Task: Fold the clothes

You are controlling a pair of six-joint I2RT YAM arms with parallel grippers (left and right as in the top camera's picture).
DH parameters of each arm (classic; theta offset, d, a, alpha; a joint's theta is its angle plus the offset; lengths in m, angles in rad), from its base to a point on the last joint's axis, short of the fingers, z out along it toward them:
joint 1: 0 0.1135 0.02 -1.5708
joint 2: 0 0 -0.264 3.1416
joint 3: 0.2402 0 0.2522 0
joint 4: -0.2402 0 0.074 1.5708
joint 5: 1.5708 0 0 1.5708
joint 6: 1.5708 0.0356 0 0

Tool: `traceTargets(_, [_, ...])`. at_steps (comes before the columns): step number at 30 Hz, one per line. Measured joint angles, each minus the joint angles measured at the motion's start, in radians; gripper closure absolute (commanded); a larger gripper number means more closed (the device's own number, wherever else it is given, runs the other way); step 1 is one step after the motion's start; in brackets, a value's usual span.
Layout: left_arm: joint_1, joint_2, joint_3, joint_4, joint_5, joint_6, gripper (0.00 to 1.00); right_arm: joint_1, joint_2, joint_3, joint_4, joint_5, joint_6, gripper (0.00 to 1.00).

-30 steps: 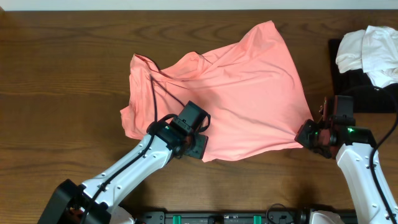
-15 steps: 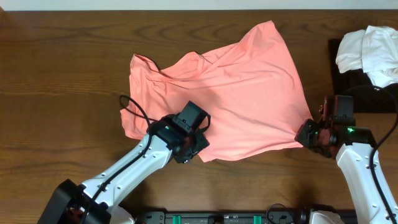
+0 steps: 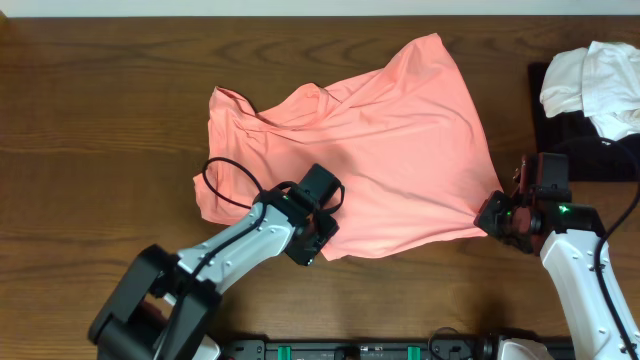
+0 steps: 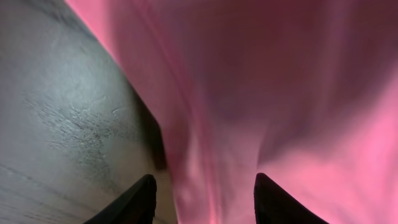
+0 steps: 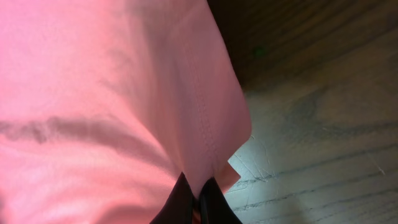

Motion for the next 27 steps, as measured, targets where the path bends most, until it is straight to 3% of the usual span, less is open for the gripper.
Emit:
traceTargets(11, [0.000, 0.016, -0.008, 0.062, -0.013, -0.007, 0.51, 0.000, 0.000, 0.000, 0.003, 0.000, 0.000, 0.99])
traceTargets(13, [0.000, 0.016, -0.008, 0.073, -0.030, -0.009, 0.64, 0.000, 0.000, 0.000, 0.003, 0.000, 0.000, 0.99])
traceTargets(15, [0.000, 0.022, -0.008, 0.074, -0.039, -0.014, 0.93, 0.000, 0.000, 0.000, 0.003, 0.000, 0.000, 0.99])
traceTargets(23, [0.002, 0.034, -0.008, 0.086, -0.043, 0.009, 0.94, 0.000, 0.000, 0.000, 0.003, 0.000, -0.001, 0.99])
traceTargets(27, [0.024, 0.032, -0.008, 0.086, -0.042, 0.087, 0.94, 0.000, 0.000, 0.000, -0.001, -0.001, -0.008, 0.99])
